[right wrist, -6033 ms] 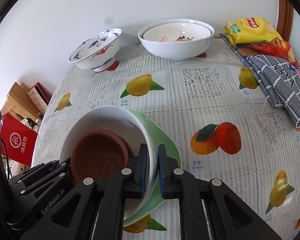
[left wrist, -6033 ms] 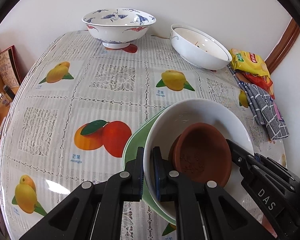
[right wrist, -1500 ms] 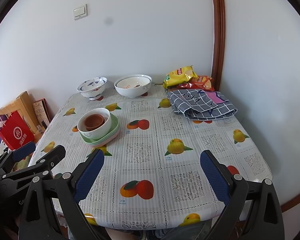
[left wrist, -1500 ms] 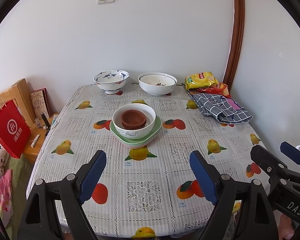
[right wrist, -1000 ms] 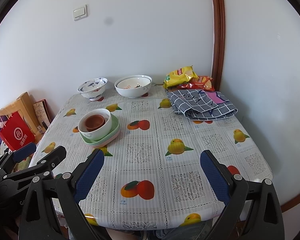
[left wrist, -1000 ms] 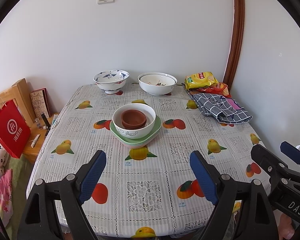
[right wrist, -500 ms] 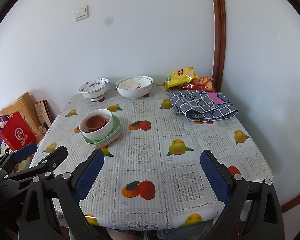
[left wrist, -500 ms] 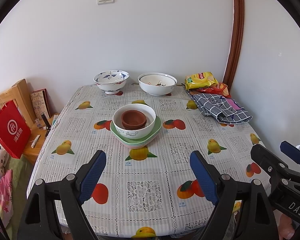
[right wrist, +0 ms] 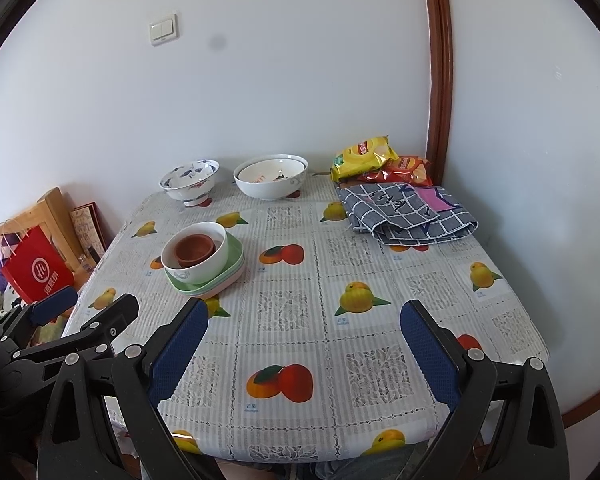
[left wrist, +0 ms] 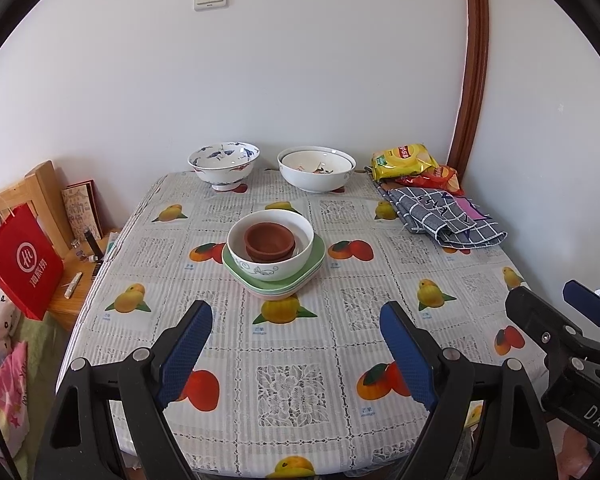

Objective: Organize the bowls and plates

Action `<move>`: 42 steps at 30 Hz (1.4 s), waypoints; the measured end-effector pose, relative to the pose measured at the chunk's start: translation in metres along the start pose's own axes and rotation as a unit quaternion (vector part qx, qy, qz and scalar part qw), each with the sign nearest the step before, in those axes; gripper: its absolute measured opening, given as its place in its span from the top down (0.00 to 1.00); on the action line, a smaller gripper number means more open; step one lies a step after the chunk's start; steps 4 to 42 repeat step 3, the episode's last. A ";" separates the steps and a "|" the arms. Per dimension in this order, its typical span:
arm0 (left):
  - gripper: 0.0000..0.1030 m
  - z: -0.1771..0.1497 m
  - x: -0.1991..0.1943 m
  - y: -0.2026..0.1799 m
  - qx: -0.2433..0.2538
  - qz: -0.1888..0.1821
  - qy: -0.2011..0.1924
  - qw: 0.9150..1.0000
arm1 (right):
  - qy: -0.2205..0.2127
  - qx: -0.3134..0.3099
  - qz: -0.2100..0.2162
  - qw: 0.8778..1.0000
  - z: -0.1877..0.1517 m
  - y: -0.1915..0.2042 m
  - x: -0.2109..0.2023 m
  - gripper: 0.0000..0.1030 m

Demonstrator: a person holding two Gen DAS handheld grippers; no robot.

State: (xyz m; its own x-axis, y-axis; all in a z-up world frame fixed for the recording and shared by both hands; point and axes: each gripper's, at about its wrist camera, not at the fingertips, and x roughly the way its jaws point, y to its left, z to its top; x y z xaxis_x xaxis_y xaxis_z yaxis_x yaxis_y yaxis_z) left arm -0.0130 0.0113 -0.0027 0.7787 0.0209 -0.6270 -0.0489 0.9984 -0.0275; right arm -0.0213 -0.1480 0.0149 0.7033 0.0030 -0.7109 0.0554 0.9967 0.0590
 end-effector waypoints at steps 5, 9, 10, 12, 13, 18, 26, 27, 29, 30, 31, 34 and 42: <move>0.16 0.002 0.006 0.000 0.002 -0.001 0.001 1.000 | 0.000 0.001 0.006 1.000 0.000 0.000 0.005 0.07; 0.16 0.002 0.006 0.000 0.002 -0.001 0.001 1.000 | 0.000 0.001 0.006 1.000 0.000 0.000 0.005 0.07; 0.16 0.002 0.006 0.000 0.002 -0.001 0.001 1.000 | 0.000 0.001 0.006 1.000 0.000 0.000 0.005 0.07; 0.16 0.002 0.006 0.000 0.002 -0.001 0.001 1.000 | 0.000 0.001 0.006 1.000 0.000 0.000 0.005 0.07; 0.16 0.002 0.006 0.000 0.002 -0.001 0.001 1.000 | 0.000 0.001 0.006 1.000 0.000 0.000 0.005 0.07; 0.16 0.002 0.006 0.000 0.002 -0.001 0.001 1.000 | 0.000 0.001 0.006 1.000 0.000 0.000 0.005 0.07; 0.16 0.002 0.006 0.000 0.002 -0.001 0.001 1.000 | 0.000 0.001 0.006 1.000 0.000 0.000 0.005 0.07; 0.16 0.002 0.006 0.000 0.002 -0.001 0.001 1.000 | 0.000 0.001 0.006 1.000 0.000 0.000 0.005 0.07; 0.16 0.002 0.006 0.000 0.002 -0.001 0.001 1.000 | 0.000 0.001 0.006 1.000 0.000 0.000 0.005 0.07; 0.16 0.002 0.006 0.000 0.002 -0.001 0.001 1.000 | 0.000 0.001 0.006 1.000 0.000 0.000 0.005 0.07; 0.16 0.002 0.006 0.000 0.002 -0.001 0.001 1.000 | 0.000 0.001 0.006 1.000 0.000 0.000 0.005 0.07; 0.16 0.002 0.006 0.000 0.002 -0.001 0.001 1.000 | 0.000 0.001 0.006 1.000 0.000 0.000 0.005 0.07; 0.16 0.002 0.006 0.000 0.002 -0.001 0.001 1.000 | 0.000 0.001 0.006 1.000 0.000 0.000 0.005 0.07</move>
